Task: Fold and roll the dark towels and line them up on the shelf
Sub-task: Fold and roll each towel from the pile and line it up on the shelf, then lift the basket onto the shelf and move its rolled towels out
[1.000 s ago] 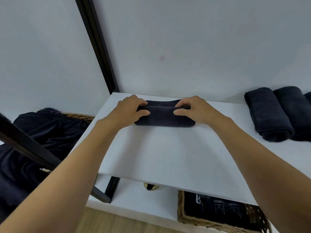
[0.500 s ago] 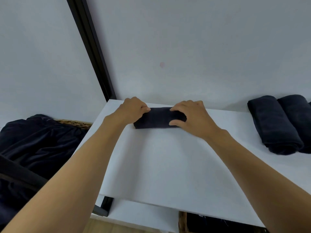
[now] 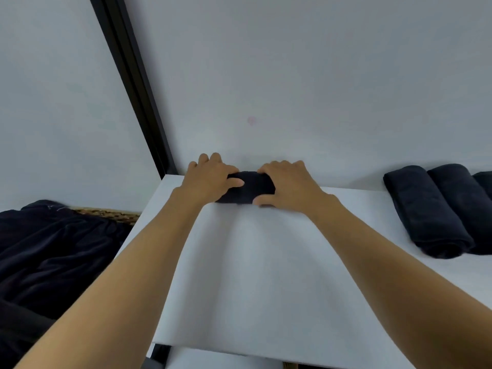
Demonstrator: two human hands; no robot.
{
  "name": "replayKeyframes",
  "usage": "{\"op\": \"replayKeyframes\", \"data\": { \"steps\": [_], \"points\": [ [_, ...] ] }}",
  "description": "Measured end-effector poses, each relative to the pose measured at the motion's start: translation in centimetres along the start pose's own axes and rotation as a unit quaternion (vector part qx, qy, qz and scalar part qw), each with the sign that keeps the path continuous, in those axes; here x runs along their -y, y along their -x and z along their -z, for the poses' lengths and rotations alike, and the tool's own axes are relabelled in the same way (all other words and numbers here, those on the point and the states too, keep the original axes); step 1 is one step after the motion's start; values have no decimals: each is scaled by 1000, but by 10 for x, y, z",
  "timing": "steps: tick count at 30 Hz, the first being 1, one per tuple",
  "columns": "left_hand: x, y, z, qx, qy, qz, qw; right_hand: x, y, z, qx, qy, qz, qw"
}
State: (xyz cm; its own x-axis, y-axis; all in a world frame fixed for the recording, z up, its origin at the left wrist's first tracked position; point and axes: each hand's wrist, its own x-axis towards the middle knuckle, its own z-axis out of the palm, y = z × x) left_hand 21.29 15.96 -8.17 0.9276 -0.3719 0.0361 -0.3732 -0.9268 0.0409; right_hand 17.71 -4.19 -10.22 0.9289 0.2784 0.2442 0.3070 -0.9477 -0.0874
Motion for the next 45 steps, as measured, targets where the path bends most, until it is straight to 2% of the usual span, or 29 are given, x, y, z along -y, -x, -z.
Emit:
{"op": "replayKeyframes", "data": {
  "steps": [1, 3, 6, 8, 12, 16, 19, 22, 26, 27, 28, 30, 31, 33, 35, 39, 42, 45],
  "points": [
    [-3, -2, 1, 1, 12, 26, 1000, 4, 1, -2, 10, 21, -13, 1000],
    [-17, -1, -1, -59, 54, 84, 993, 8, 1, -2, 14, 8, -60, 998],
    [-54, 11, -15, -157, 205, 124, 958, 4, 9, 9, 27, -132, -176, 975],
    [-87, 19, -25, -148, 348, 112, 919, -7, 27, 18, 32, -212, -252, 944],
    [-165, 20, -39, -94, 488, 11, 868, -42, 79, 40, -27, -286, -355, 890],
    [-233, 8, -38, -46, 591, -36, 805, -72, 122, 67, -43, -186, -409, 892],
    [-273, 2, -42, -23, 611, -66, 788, -87, 145, 77, -25, -41, -438, 897],
    [-296, -4, -53, -32, 612, -85, 786, -95, 158, 75, -38, 87, -422, 901],
    [-301, -11, -71, -51, 612, -65, 786, -101, 157, 58, -64, 113, -368, 921],
    [-301, -12, -74, -62, 597, -64, 797, -103, 157, 52, -60, 120, -362, 922],
    [-302, -13, -76, -74, 558, -67, 824, -105, 158, 48, -59, 129, -361, 922],
    [-301, -17, -77, -84, 414, -68, 904, -109, 160, 42, -63, 149, -357, 920],
    [-299, -19, -76, -76, 348, -66, 932, -109, 160, 40, -65, 156, -352, 921],
    [-294, -18, -72, -35, 284, -58, 956, -107, 160, 40, -64, 159, -344, 923],
    [-289, -9, -68, 5, 276, -43, 960, -103, 161, 43, -57, 150, -344, 925],
    [-286, 31, -60, 1, 286, -4, 958, -91, 182, 59, -64, 75, -333, 938],
    [-283, 75, -57, -35, 325, 22, 945, -71, 212, 67, -109, -59, -301, 946],
    [-276, 129, -61, -68, 356, 21, 932, -44, 247, 69, -146, -221, -251, 931]
  ]
}}
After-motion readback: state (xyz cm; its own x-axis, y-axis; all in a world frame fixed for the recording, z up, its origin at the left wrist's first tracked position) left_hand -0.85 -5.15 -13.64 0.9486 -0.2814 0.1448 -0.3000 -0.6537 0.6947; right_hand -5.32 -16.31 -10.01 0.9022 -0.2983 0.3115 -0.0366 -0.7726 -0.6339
